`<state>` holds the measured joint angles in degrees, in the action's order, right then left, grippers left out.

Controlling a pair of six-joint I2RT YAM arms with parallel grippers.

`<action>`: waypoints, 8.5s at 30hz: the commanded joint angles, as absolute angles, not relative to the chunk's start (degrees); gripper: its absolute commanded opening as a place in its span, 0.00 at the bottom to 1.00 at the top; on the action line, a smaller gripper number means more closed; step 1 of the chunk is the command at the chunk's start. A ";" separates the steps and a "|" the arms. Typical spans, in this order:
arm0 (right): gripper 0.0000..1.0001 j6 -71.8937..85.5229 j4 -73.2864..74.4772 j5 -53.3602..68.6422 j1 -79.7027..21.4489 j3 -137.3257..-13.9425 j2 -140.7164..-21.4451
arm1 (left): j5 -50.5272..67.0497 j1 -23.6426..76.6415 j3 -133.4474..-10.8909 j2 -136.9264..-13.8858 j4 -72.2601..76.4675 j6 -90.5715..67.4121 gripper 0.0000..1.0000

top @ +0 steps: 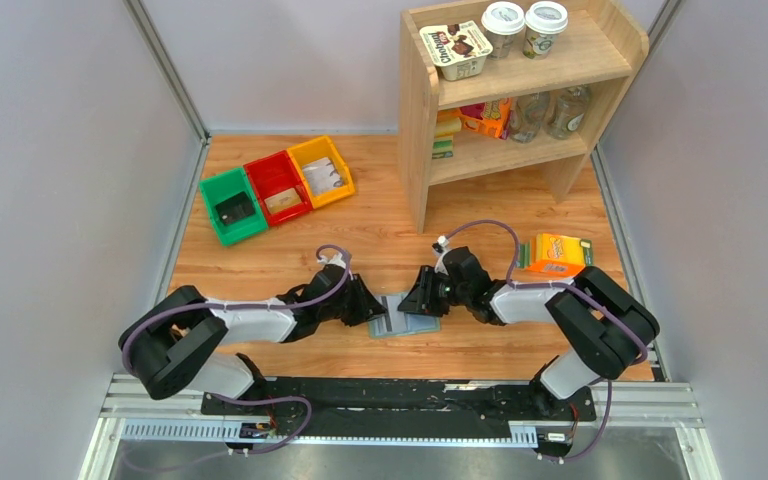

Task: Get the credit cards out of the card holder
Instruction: Remove the credit card from the card holder, then place the credit card in the storage box.

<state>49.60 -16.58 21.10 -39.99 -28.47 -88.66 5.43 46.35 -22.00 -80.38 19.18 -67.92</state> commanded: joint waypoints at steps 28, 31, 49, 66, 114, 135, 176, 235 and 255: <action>0.24 48.34 -22.41 26.89 -39.99 -27.78 -87.01 | 0.18 46.14 -27.68 -78.22 -3.69 -59.06 0.19; 0.19 48.43 -23.38 27.51 -39.99 -27.51 -87.71 | 0.18 46.14 -27.86 -78.31 -3.96 -58.71 0.19; 0.00 47.81 -25.14 27.69 -39.90 -26.81 -90.09 | -1.24 46.23 -32.87 -68.29 -10.03 -54.32 0.21; 0.00 47.90 -24.87 27.42 -39.73 -26.98 -90.79 | 3.16 46.23 -33.58 -79.45 -3.34 -54.05 0.16; 0.26 49.48 -24.26 26.98 -36.12 -24.43 -87.27 | -2.29 49.31 -38.93 -88.33 -14.50 -49.92 0.08; 0.00 49.92 -28.66 31.90 -32.44 -21.71 -88.95 | -1.93 49.39 -38.32 -88.77 -13.54 -50.27 0.01; 0.00 0.28 17.94 -50.78 -81.37 -53.00 -69.95 | 8.78 38.14 -53.97 -52.91 -35.87 -55.89 0.68; 1.00 29.36 -9.40 -37.00 -59.59 -19.78 -47.02 | -10.37 16.97 -47.01 -79.60 17.04 -40.34 0.00; 1.00 28.21 -14.77 -35.51 -59.50 -16.26 -46.32 | -12.22 13.36 -74.88 -113.38 16.70 -44.04 0.02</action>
<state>28.60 -11.53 -34.35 -59.79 -16.12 -46.33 -12.51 13.67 -70.87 -112.71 15.68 -43.13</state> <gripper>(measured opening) 0.998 0.007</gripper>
